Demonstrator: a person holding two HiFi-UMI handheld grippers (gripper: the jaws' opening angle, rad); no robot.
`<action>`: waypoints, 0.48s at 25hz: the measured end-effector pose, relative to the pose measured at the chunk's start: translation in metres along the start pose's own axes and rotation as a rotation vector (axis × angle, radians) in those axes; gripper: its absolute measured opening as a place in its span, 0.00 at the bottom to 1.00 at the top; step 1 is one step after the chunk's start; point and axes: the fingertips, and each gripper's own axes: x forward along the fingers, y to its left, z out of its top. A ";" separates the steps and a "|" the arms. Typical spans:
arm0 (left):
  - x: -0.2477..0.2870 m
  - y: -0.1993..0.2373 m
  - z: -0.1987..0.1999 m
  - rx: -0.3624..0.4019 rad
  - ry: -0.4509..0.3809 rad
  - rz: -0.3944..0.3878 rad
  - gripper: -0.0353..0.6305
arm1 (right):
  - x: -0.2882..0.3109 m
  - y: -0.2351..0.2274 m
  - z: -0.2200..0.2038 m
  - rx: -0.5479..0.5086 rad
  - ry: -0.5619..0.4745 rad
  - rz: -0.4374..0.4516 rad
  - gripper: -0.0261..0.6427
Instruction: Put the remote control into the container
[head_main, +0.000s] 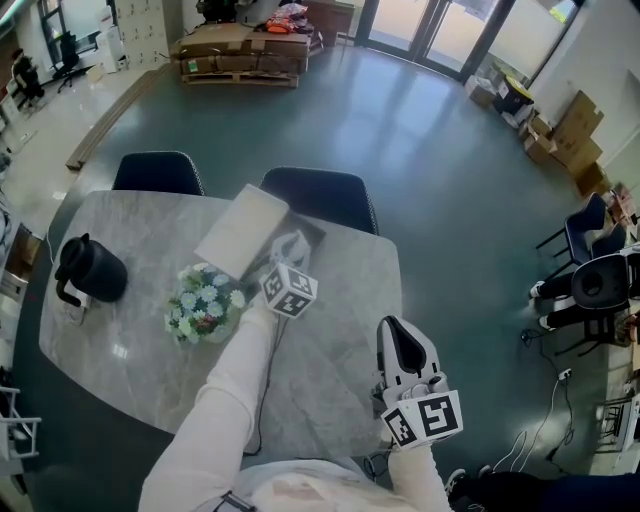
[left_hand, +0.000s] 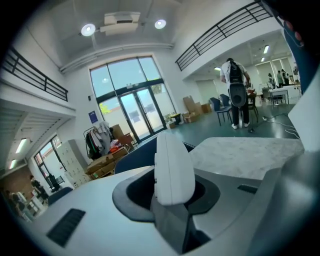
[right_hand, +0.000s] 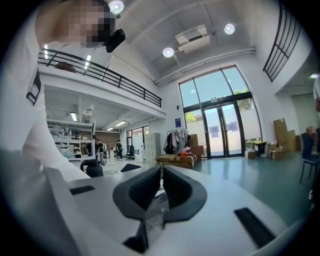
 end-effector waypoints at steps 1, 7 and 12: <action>0.002 -0.001 0.000 0.023 0.000 -0.001 0.23 | 0.001 -0.001 -0.001 0.001 0.001 -0.002 0.07; 0.007 -0.002 0.000 0.115 0.007 0.004 0.23 | 0.006 -0.002 -0.002 0.008 0.009 -0.006 0.07; 0.007 -0.006 -0.005 0.127 0.014 -0.012 0.23 | 0.009 -0.001 -0.006 0.014 0.016 -0.004 0.07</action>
